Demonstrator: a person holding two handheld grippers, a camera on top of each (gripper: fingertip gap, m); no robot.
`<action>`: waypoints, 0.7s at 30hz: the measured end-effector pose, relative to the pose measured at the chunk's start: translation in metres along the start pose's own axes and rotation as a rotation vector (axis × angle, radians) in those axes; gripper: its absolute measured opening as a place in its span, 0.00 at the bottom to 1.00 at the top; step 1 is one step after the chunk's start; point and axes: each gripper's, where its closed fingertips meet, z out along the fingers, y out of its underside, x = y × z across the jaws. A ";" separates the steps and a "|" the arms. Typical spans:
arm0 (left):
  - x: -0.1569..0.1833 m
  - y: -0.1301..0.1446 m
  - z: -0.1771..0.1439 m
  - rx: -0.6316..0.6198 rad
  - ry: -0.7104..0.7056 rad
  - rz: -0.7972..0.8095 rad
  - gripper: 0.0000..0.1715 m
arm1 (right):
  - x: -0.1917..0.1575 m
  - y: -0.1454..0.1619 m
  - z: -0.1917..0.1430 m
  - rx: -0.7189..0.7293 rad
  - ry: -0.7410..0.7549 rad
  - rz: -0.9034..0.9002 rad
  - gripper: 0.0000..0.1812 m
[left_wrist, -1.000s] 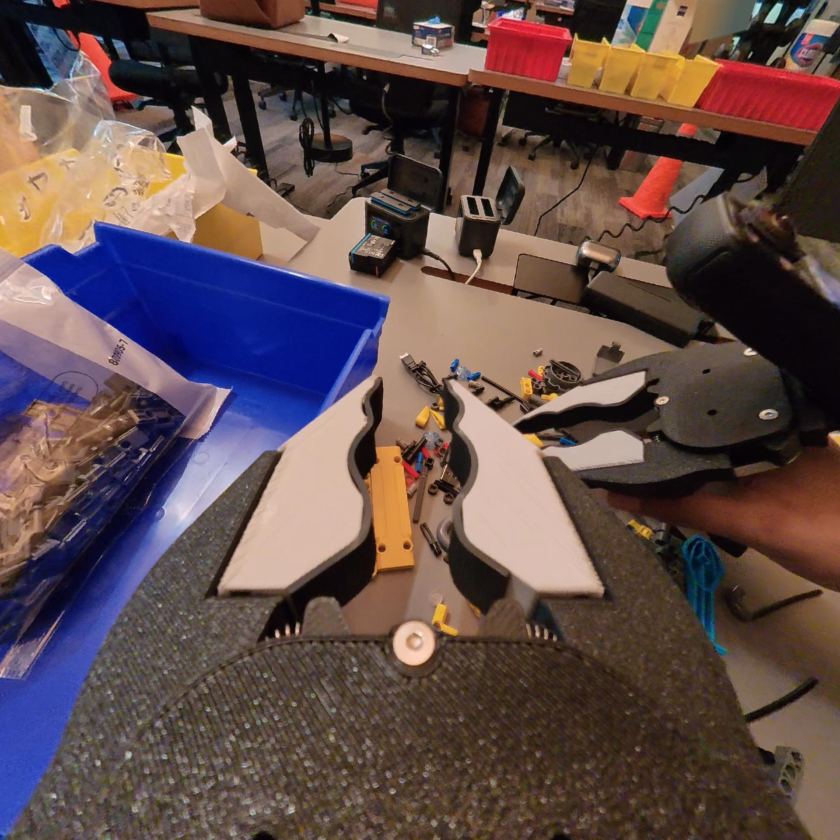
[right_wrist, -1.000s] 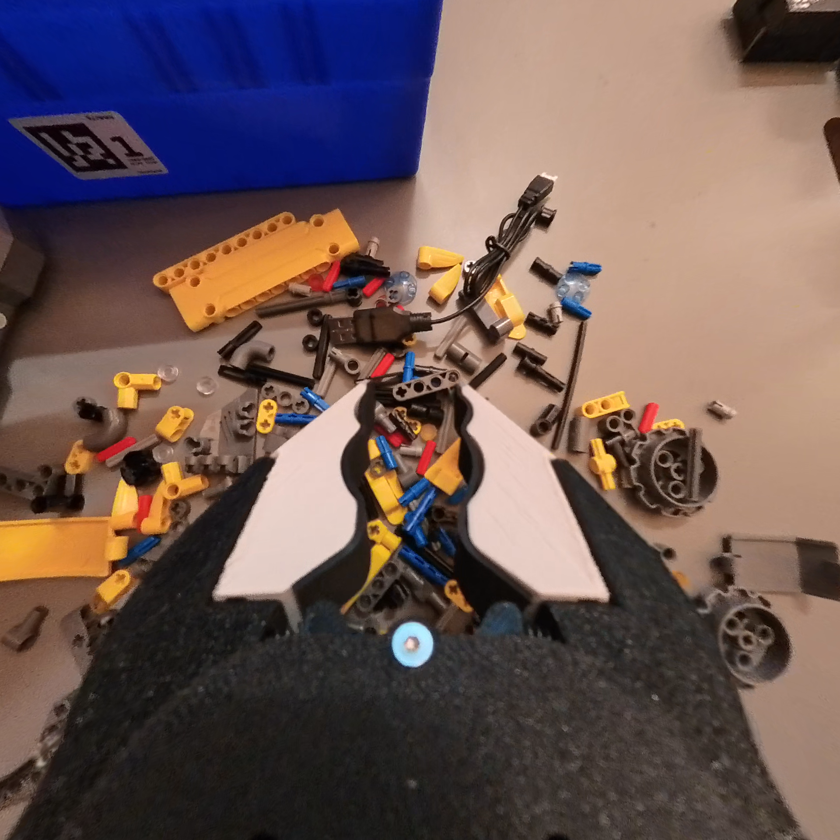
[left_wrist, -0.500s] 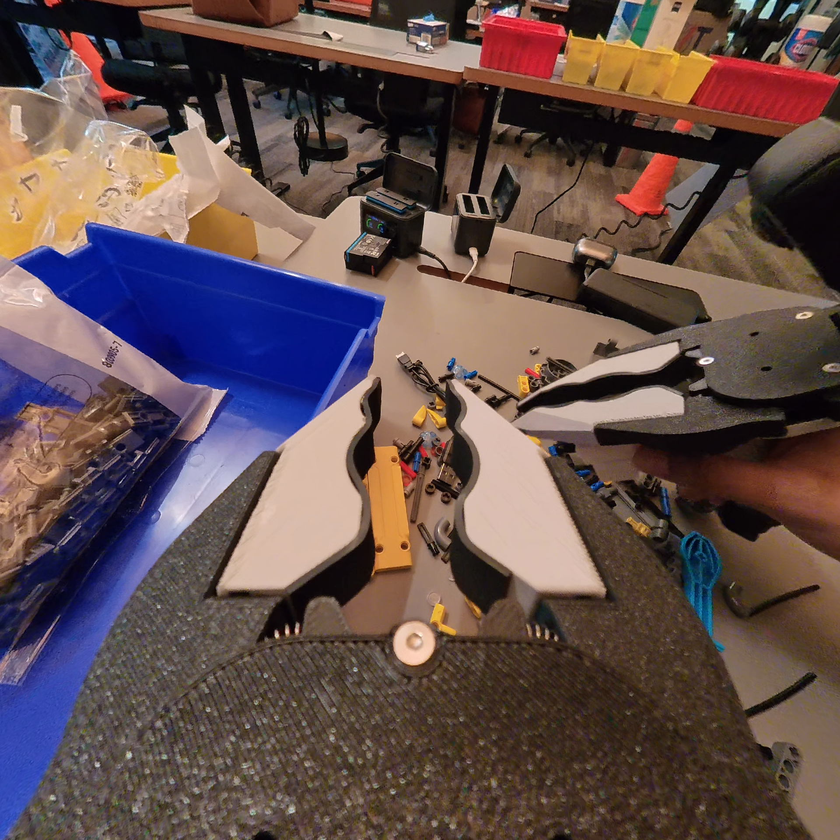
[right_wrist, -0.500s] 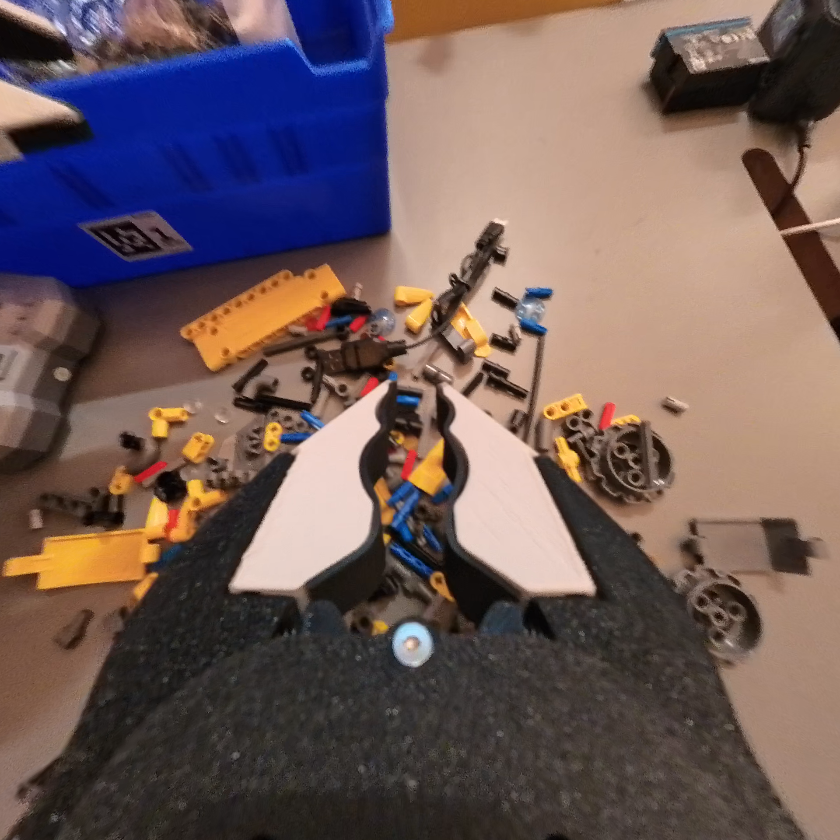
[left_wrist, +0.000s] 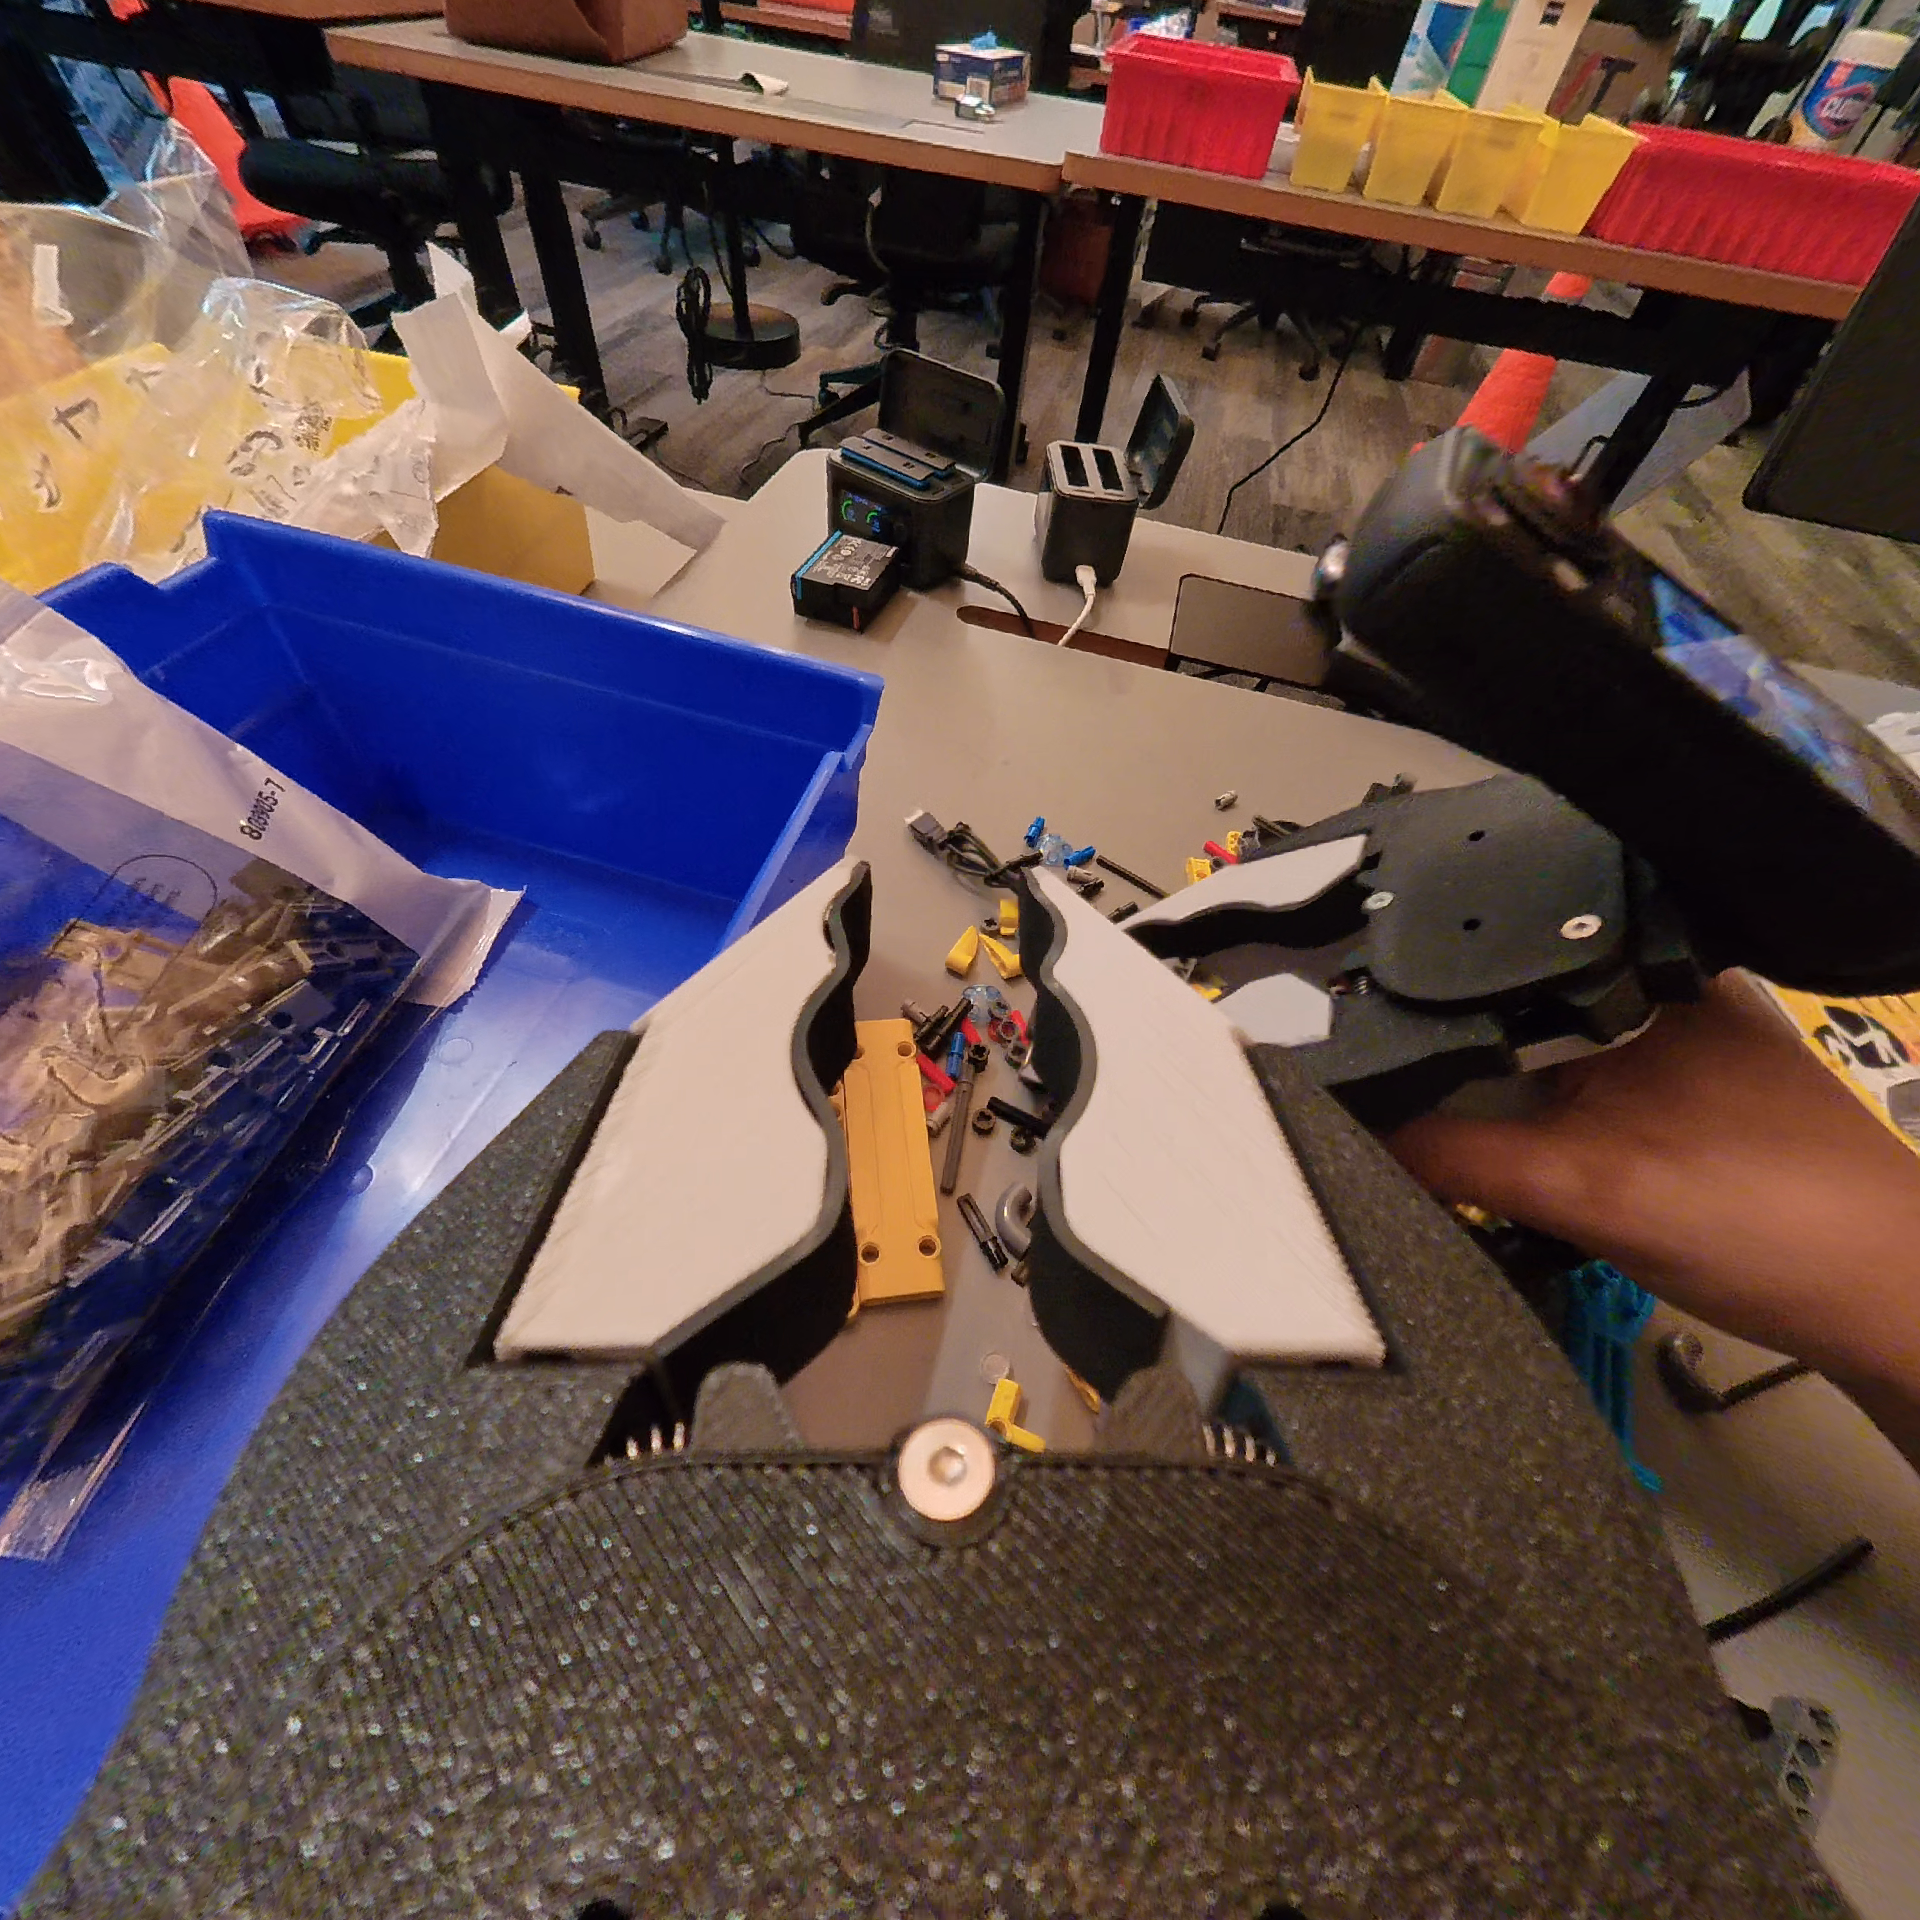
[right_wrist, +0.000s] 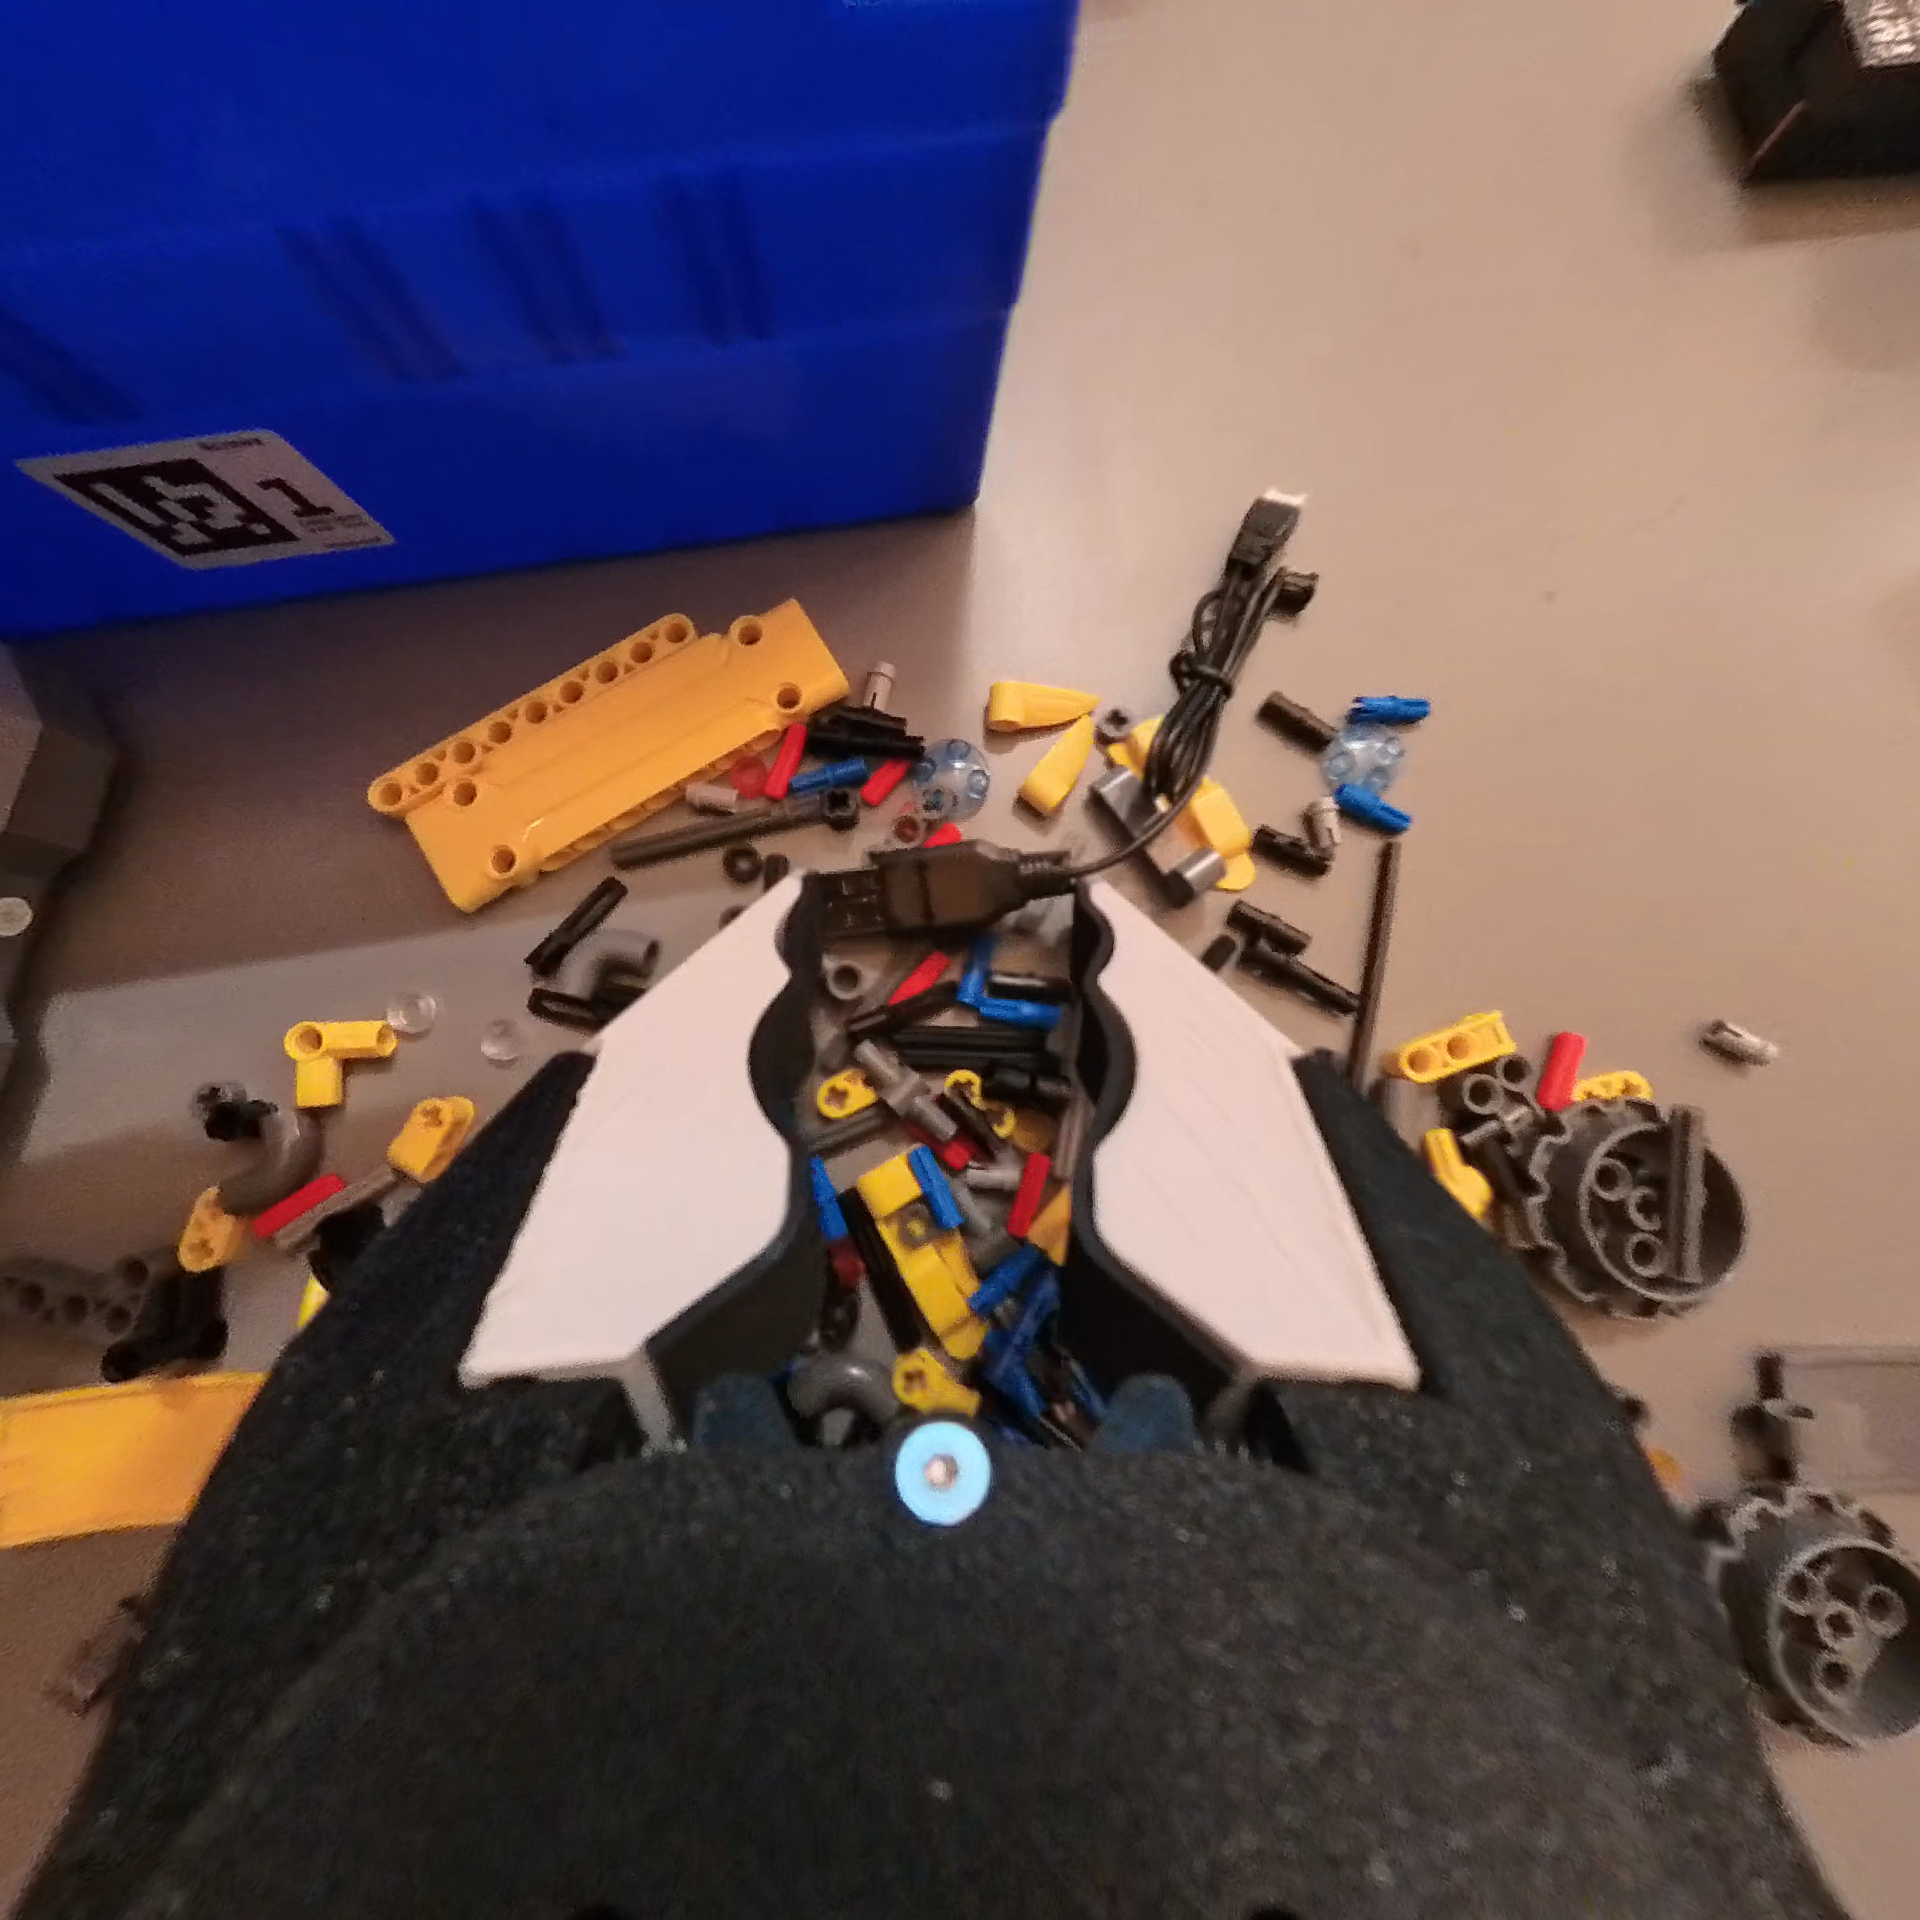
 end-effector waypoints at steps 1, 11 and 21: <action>0.000 0.000 0.000 0.000 0.000 -0.001 0.16 | 0.002 -0.001 -0.003 0.011 -0.002 0.011 0.26; -0.001 0.000 0.000 0.000 -0.002 0.001 0.16 | 0.061 -0.017 -0.060 0.150 0.099 0.096 0.26; 0.001 0.002 0.001 -0.008 0.000 0.008 0.16 | 0.105 -0.004 -0.093 0.190 0.173 0.183 0.19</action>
